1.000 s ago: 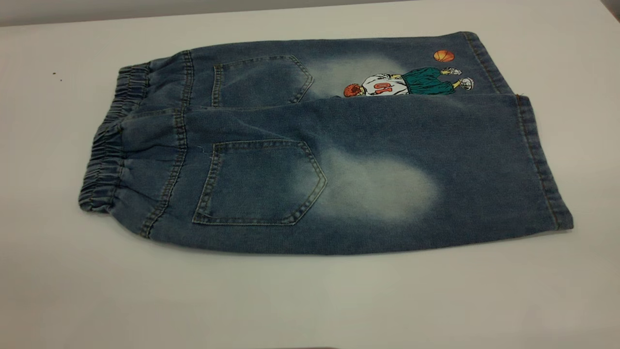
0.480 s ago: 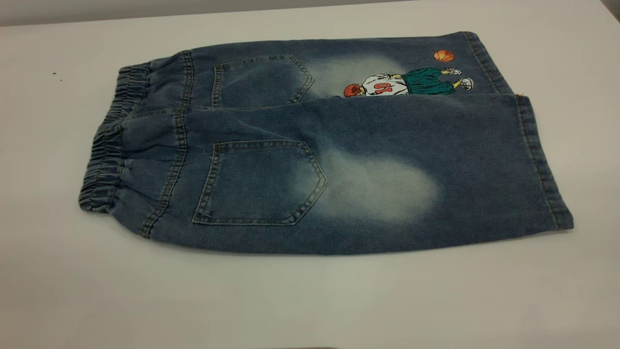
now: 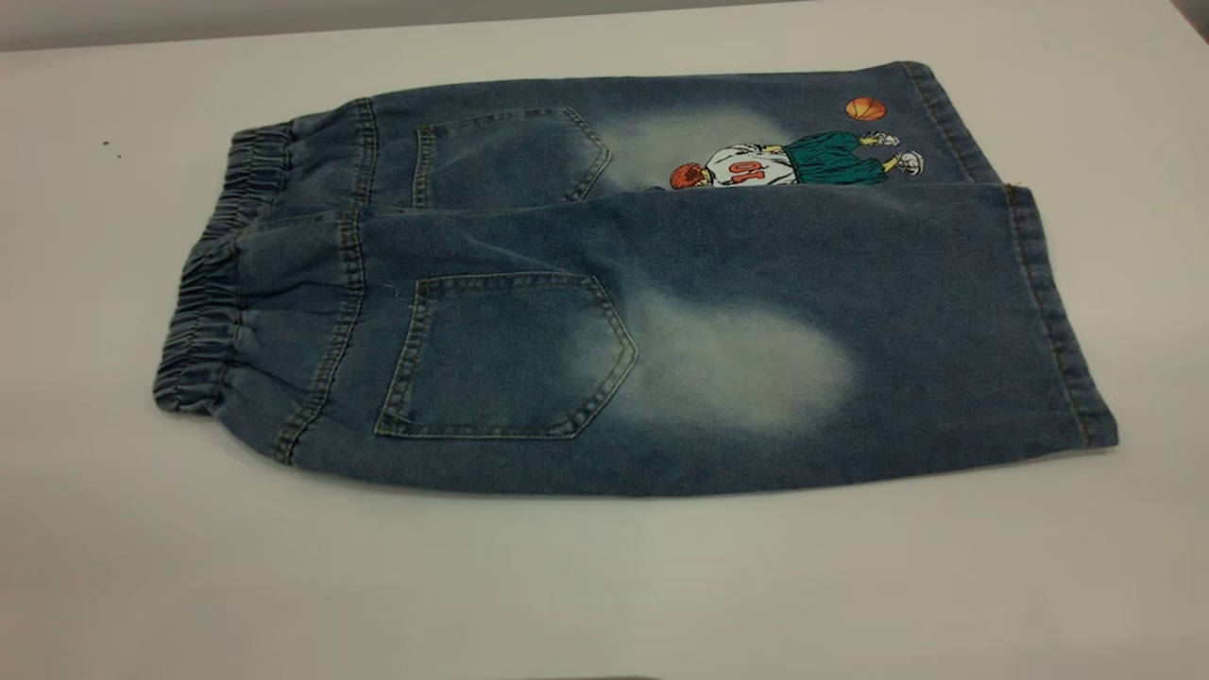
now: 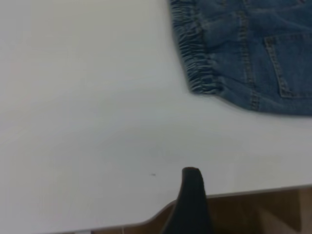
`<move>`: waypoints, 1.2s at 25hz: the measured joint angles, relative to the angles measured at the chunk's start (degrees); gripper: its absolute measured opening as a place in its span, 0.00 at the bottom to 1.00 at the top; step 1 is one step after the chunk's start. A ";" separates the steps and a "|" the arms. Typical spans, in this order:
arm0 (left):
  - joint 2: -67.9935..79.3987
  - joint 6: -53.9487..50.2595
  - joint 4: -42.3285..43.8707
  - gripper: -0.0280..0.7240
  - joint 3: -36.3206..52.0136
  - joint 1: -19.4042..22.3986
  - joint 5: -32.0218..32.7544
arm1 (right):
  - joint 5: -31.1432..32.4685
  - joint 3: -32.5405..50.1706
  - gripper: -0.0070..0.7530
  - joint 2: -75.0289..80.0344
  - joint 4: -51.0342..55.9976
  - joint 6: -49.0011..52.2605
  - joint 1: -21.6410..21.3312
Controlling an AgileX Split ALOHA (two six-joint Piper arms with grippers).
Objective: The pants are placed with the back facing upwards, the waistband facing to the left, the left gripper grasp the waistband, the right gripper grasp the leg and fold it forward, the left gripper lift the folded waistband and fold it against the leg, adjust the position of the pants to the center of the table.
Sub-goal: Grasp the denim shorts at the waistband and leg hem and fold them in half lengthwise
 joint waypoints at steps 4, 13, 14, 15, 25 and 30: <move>3.89 -6.19 3.69 0.78 -1.28 0.00 -0.11 | -0.22 -1.01 0.63 2.34 0.06 0.13 3.47; 28.27 -13.34 4.89 0.78 -6.03 0.00 -13.66 | -8.15 -9.20 0.66 20.47 -1.88 1.31 4.79; 31.70 -14.00 4.83 0.78 -6.20 0.00 -15.62 | -9.03 -9.84 0.66 22.97 -1.88 1.35 4.79; 34.60 -15.00 4.83 0.78 -6.25 0.00 -18.09 | -9.95 -10.26 0.66 25.10 -1.88 1.43 4.79; 67.91 -18.85 4.73 0.78 -6.50 0.00 -38.87 | -17.26 -10.63 0.67 47.28 2.03 0.17 4.79; 79.44 -19.03 4.73 0.78 -6.55 0.00 -46.92 | -18.84 -10.63 0.67 50.50 5.57 -2.81 4.79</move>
